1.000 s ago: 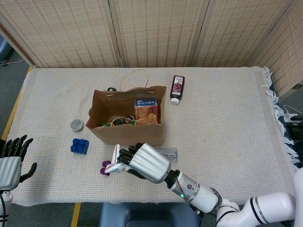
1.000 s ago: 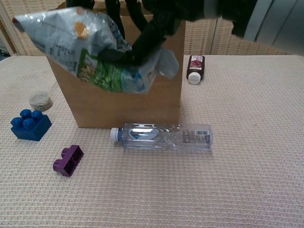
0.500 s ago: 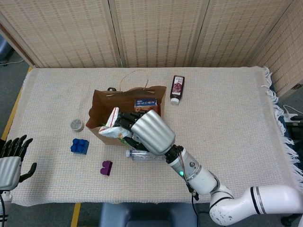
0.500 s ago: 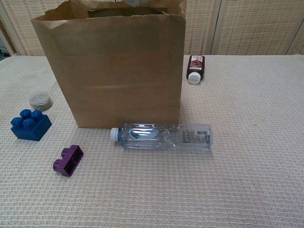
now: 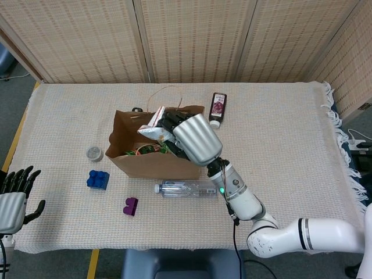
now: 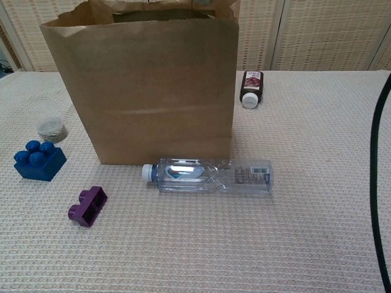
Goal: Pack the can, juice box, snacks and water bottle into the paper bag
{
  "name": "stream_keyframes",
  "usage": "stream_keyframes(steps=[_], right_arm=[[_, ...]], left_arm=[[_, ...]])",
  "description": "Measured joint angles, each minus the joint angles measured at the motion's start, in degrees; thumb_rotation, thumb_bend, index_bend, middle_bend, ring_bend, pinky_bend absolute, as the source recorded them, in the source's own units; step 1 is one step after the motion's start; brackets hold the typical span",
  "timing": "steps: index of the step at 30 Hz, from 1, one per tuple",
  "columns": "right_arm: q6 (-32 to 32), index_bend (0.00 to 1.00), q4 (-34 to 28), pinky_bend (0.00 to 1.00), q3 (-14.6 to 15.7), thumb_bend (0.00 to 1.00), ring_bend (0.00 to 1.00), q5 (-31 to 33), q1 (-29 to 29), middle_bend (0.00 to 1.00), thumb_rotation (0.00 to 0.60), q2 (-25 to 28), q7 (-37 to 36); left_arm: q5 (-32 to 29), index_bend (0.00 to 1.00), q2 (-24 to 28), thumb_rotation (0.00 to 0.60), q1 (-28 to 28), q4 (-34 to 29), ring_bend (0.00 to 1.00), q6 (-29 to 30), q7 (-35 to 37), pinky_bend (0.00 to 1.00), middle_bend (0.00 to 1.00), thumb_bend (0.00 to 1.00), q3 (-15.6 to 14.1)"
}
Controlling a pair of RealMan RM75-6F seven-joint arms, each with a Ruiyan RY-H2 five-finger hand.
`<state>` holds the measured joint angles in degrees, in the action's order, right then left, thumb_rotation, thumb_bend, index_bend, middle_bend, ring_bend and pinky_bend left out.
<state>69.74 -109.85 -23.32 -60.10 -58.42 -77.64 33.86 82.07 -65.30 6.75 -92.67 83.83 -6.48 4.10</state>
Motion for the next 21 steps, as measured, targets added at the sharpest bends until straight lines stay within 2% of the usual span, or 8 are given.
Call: stream_keyframes(steps=[4,8,10,11,14,15,18,21], right_arm=[[-0.32,0.48,1.28,0.58,0.46,0.4,0.48,2.05,-0.13,0.51,0.6,-0.67,0.69],[-0.89,0.39,1.97,0.52,0.75,0.4,0.42,5.29,-0.4,0.51,0.6,-1.21,1.78],[-1.15,0.34,2.4,0.47,1.06,0.39,0.4,6.65,-0.69,0.51,0.6,-1.52,2.99],[-1.24,0.27,2.55,0.42,1.22,0.36,0.36,6.94,-0.81,0.49,0.6,-1.63,3.5],[-1.53,0.02,2.53,0.24,1.5,0.25,0.13,8.78,-1.18,0.27,0.6,-1.79,4.94],[-1.62,0.0,2.31,0.19,1.48,0.23,0.06,10.21,-1.39,0.18,0.6,-1.8,5.56],[-1.23,0.0,1.58,0.12,1.09,0.21,0.0,13.67,-1.91,0.03,0.6,-1.98,6.76],[0.38,0.0,1.12,0.11,0.59,0.21,0.0,14.18,-2.11,0.01,0.6,-2.19,7.11]], left_arm=[[0.0,0.1,-0.01,0.6,-0.01,0.01,0.0,0.03,0.02,0.0,0.0,0.37,0.01],[0.01,0.1,-0.01,0.6,-0.01,-0.02,0.0,0.04,-0.02,0.0,0.0,0.37,0.01],[0.01,0.1,-0.01,0.6,0.0,-0.01,0.0,0.03,-0.02,0.0,0.0,0.37,0.01],[0.01,0.1,-0.01,0.6,0.0,0.0,0.0,0.02,-0.02,0.0,0.0,0.37,0.01],[0.0,0.1,0.0,0.6,0.0,-0.04,0.0,0.0,0.0,0.0,0.0,0.37,0.0],[0.0,0.1,0.01,0.6,0.0,-0.04,0.0,0.0,0.01,0.0,0.0,0.37,0.0],[-0.01,0.1,0.04,0.6,0.01,-0.06,0.0,-0.04,0.05,0.0,0.0,0.37,0.01],[-0.01,0.1,0.06,0.6,0.04,-0.05,0.0,-0.08,0.09,0.0,0.0,0.37,0.01]])
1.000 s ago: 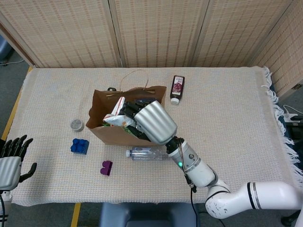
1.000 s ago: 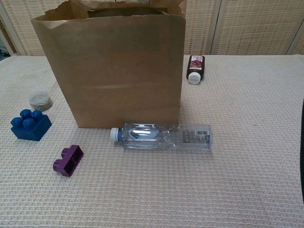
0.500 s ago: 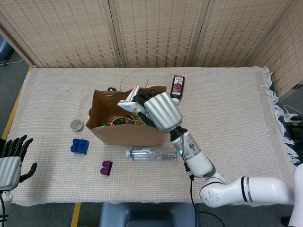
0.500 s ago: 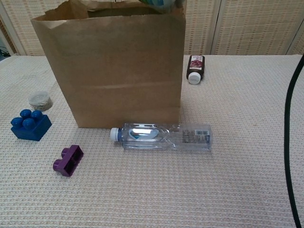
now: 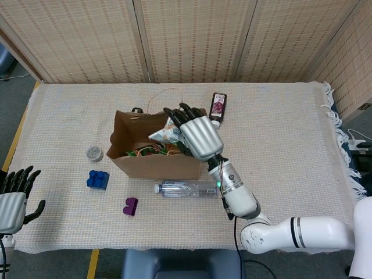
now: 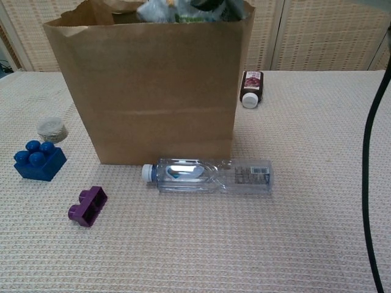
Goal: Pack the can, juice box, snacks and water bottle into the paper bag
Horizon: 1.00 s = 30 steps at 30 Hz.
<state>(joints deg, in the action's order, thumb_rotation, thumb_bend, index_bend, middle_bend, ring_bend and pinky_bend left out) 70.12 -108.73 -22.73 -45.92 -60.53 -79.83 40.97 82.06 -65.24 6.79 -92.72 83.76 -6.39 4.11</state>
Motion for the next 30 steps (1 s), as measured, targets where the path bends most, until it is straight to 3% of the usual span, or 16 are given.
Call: stream_keyframes(steps=[8,14,19,27,30], right_arm=[[1.23,0.0,-2.13,0.11,-0.53,0.21,0.0,-1.83,1.23,0.01,0.6,1.45,-2.79],[1.35,0.0,-5.95,0.12,1.83,0.21,0.0,-8.31,5.37,0.02,0.6,5.22,-7.91],[1.36,0.0,-7.69,0.22,7.04,0.2,0.06,-17.1,10.8,0.12,0.6,9.35,-13.58],[-2.25,0.0,-4.27,0.22,17.41,0.2,0.06,-30.07,17.21,0.12,0.6,14.26,-20.27],[-5.03,0.0,-1.7,0.21,20.0,0.2,0.06,-32.87,18.01,0.12,0.6,14.2,-20.46]], left_arm=[[0.01,0.1,-0.02,0.6,-0.04,0.0,0.0,0.07,-0.05,0.0,0.0,0.37,-0.02],[0.0,0.1,-0.07,0.6,-0.05,0.02,0.0,0.12,-0.28,0.0,0.0,0.37,-0.01],[-0.08,0.1,-0.16,0.6,-0.06,-0.05,0.0,0.19,-0.79,0.0,0.0,0.37,0.02],[-0.36,0.1,-0.46,0.6,-0.11,-0.19,0.0,0.43,-1.8,0.0,0.0,0.37,0.16],[-0.45,0.1,-0.54,0.6,-0.13,-0.3,0.0,0.51,-2.11,0.0,0.0,0.37,0.19]])
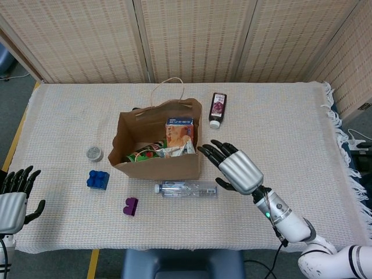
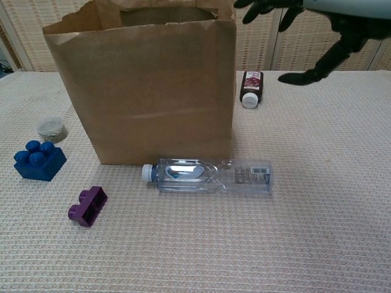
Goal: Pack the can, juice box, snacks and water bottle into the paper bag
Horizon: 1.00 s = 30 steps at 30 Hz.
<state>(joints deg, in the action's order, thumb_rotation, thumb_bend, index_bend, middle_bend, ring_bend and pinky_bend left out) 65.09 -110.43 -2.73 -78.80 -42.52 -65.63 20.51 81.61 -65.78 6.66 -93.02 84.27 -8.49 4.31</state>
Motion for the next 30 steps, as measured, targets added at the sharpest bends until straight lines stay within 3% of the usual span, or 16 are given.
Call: stream_keyframes(steps=[8,13,17,30], right_arm=[[-4.03,0.0,2.57,0.15,1.79,0.15,0.05,-0.36,0.12,0.12,0.6,-3.53,2.46],[-7.62,0.0,2.46,0.15,1.82,0.15,0.05,3.97,-0.94,0.12,0.6,-8.95,7.87],[-7.38,0.0,1.7,0.15,2.12,0.15,0.05,3.77,-0.86,0.12,0.6,-11.02,11.35],[-2.36,0.0,-0.6,0.15,-1.55,0.15,0.05,3.45,1.59,0.12,0.6,-8.28,8.5]], left_arm=[[-0.03,0.1,0.0,0.6,-0.02,-0.03,0.0,0.01,0.09,0.0,0.0,0.37,0.02],[0.06,0.1,0.16,0.6,0.0,0.03,0.0,-0.14,0.7,0.0,0.0,0.37,-0.02],[0.18,0.1,0.29,0.6,0.03,0.15,0.0,-0.27,1.3,0.0,0.0,0.37,-0.07],[0.22,0.1,0.28,0.6,0.06,0.14,0.0,-0.27,1.08,0.0,0.0,0.37,-0.08]])
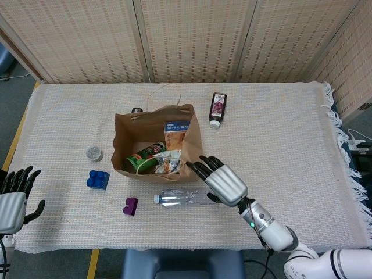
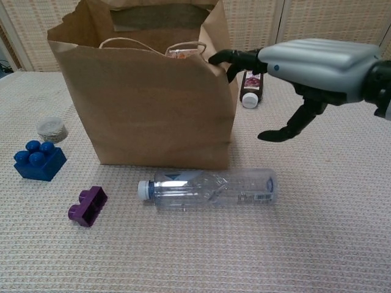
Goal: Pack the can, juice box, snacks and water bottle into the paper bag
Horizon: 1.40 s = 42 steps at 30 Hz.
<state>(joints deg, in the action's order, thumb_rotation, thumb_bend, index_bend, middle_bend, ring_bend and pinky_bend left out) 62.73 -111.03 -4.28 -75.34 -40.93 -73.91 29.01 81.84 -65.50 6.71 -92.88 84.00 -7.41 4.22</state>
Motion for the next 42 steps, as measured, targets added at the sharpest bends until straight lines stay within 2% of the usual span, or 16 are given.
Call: stream_keyframes(steps=[7,13,19,29,42], right_arm=[[2.66,0.0,-2.36,0.15,-0.04,0.15,0.05,-5.94,2.1,0.12,0.6,3.78,-5.72],[4.19,0.0,-4.29,0.15,1.75,0.15,0.05,-12.23,4.44,0.12,0.6,8.39,-9.94],[1.89,0.0,-3.98,0.15,3.2,0.15,0.05,-13.4,5.0,0.12,0.6,8.96,-9.79],[-4.34,0.0,-0.48,0.15,3.32,0.15,0.05,-8.12,3.56,0.12,0.6,2.3,-2.26],[-8.79,0.0,3.06,0.15,1.43,0.15,0.05,6.63,-0.54,0.12,0.6,-9.77,12.24]], left_arm=[[-0.14,0.1,-0.13,0.6,-0.02,-0.09,0.0,0.11,-0.59,0.0,0.0,0.37,0.06],[-0.2,0.1,-0.21,0.6,-0.04,-0.11,0.0,0.18,-0.85,0.0,0.0,0.37,0.08],[-0.23,0.1,-0.26,0.6,-0.08,-0.16,0.0,0.26,-1.03,0.0,0.0,0.37,0.09],[-0.19,0.1,-0.24,0.6,-0.05,-0.07,0.0,0.21,-0.75,0.0,0.0,0.37,0.1],[0.01,0.1,0.0,0.6,0.01,0.06,0.0,-0.03,0.04,0.0,0.0,0.37,0.0]])
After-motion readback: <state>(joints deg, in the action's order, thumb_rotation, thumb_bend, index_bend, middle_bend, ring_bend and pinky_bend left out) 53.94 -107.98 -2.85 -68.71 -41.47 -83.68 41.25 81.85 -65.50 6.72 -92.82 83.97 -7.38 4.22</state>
